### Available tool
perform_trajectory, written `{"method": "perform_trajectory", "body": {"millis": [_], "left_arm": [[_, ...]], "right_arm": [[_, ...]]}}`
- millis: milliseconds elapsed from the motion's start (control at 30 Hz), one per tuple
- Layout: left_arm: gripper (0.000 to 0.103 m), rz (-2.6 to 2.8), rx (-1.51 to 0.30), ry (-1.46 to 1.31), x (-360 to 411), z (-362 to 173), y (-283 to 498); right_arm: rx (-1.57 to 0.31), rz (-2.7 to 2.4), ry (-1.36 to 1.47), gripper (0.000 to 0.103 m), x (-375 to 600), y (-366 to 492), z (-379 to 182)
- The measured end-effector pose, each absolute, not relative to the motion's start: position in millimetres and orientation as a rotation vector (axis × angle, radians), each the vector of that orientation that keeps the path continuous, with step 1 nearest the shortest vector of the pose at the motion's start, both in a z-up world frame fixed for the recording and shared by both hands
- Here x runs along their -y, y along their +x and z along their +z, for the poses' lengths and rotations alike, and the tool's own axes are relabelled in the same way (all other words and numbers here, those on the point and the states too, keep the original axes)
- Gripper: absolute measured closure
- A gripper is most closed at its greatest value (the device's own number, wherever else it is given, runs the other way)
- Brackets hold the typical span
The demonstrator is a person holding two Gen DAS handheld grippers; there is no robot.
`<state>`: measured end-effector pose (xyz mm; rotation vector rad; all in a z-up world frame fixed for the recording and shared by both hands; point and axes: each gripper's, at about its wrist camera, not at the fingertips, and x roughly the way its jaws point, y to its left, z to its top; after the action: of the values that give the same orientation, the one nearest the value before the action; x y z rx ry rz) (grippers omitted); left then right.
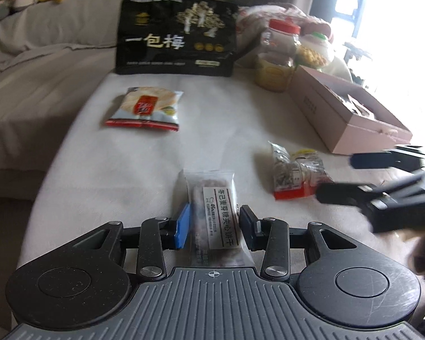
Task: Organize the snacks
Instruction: 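Grasp the white snack packet with red base using the right gripper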
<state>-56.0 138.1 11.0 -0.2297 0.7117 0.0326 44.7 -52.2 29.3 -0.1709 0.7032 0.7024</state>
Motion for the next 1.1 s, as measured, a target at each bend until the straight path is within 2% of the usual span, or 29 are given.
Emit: {"method": "perform_trajectory", "body": {"millis": [200,400,667,733,1100], "left_arm": [[0.058,0.046,-0.69,-0.263,-138.3,9.2,-59.3],[0.058,0.021,-0.656,-0.34,-148.3,4.7,-64.7],[0.059,0.024,-0.643,-0.338,-146.5,3.4,-67.0],[0.059,0.033,-0.648,-0.326,-143.7,4.2,-66.5],[0.059,0.046,-0.669,-0.284,-137.3,5.9,-62.4]], "right_arm": [[-0.847,0.688,-0.055,0.012,22.0,80.9,15.6],[-0.802,0.651,-0.18,0.042,12.8,73.3,16.4],[-0.775,0.748,-0.273,0.043,46.0,30.3,17.1],[-0.77,0.769,-0.279,0.041,57.3,18.8,16.6],[-0.752,0.781,-0.277,0.003,65.8,-1.9,7.1]]}}
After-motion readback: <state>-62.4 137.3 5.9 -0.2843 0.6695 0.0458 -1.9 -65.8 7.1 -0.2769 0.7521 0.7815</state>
